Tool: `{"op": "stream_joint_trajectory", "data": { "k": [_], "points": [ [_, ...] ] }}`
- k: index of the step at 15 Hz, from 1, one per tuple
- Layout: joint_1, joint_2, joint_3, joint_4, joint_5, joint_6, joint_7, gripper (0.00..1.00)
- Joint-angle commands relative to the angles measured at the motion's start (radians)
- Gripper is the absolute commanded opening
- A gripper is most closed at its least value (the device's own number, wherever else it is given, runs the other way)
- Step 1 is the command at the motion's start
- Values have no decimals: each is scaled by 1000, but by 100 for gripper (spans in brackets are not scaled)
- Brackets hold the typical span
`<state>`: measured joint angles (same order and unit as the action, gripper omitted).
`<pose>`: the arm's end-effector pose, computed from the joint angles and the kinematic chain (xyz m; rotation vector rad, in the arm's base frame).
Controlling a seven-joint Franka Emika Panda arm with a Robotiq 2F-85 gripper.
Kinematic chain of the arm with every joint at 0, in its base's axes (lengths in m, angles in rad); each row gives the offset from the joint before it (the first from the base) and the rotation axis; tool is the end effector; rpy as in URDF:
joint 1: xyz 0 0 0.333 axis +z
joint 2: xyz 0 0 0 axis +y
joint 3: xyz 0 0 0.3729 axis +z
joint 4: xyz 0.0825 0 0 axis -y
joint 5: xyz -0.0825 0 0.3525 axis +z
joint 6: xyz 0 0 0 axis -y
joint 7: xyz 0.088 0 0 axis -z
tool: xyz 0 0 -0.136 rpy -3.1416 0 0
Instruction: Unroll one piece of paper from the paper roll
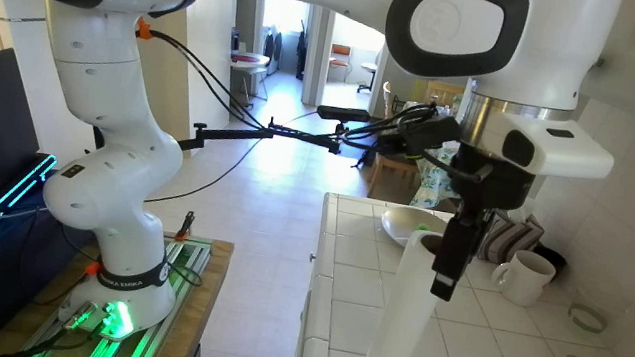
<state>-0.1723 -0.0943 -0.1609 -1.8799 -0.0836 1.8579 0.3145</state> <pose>0.4751 -0.1774 0.5878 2.9235 -0.9473 0.1086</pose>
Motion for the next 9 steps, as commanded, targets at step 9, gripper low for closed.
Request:
{"op": "stream_joint_trajectory", "data": {
  "k": [9],
  "points": [
    [-2,-1,5,5,-12,12,26,53]
  ]
}}
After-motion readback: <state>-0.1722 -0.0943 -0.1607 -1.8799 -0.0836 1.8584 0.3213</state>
